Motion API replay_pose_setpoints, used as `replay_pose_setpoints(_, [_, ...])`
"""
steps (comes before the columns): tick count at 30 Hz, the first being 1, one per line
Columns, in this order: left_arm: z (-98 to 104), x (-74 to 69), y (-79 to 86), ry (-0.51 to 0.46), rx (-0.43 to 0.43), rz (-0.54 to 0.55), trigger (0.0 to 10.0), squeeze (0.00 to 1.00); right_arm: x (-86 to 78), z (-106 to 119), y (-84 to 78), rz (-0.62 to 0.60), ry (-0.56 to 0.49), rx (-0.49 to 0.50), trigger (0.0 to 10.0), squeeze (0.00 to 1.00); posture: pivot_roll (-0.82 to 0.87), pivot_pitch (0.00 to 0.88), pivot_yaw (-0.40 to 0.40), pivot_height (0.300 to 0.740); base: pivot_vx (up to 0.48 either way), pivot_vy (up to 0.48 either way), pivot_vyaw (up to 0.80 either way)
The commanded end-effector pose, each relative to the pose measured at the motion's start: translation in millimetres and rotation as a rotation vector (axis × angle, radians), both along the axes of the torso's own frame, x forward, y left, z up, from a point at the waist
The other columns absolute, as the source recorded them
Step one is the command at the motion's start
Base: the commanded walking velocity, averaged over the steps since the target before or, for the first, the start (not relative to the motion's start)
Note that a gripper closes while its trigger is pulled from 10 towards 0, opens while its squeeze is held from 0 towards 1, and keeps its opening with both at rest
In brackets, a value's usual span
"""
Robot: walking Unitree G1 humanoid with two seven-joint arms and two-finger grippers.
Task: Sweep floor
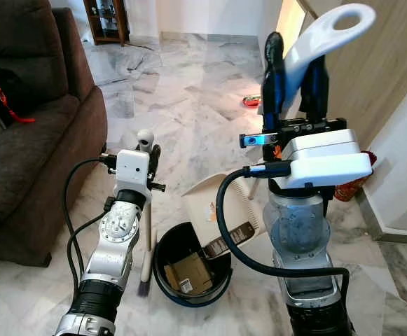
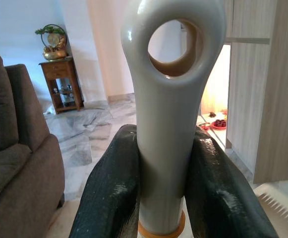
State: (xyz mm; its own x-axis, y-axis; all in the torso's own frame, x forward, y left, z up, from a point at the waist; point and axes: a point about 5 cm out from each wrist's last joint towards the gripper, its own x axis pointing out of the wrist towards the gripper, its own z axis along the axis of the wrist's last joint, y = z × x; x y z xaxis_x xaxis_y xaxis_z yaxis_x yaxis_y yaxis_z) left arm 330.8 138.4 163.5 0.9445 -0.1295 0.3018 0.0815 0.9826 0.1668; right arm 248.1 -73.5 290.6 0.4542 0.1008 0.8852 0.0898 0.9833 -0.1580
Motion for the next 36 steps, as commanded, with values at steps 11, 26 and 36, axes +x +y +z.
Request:
replay_pose_setpoints(11, [12.1, -1.1, -3.5, -0.065, 0.005, -0.020, 10.0, 0.00, -13.6, 14.5, -0.4, -0.043, -0.122, -0.005, 10.0, 0.00, 0.13, 0.051, -0.045, 0.740, 0.000, 0.000, 0.00])
replay_pose_setpoints(26, [11.6, -1.3, -3.9, -0.065, 0.005, -0.018, 10.0, 0.00, -16.8, 12.5, 16.9, 0.035, -0.089, -0.005, 10.0, 0.00, 0.13, 0.052, -0.049, 0.740, 0.000, 0.000, 0.00])
replay_pose_setpoints(36, [11.7, -0.9, -6.3, -0.067, 0.002, -0.025, 10.0, 0.00, -15.9, 13.5, 12.7, 0.004, -0.102, -0.019, 10.0, 0.00, 0.12, 0.038, -0.048, 0.740, 0.000, 0.000, 0.00])
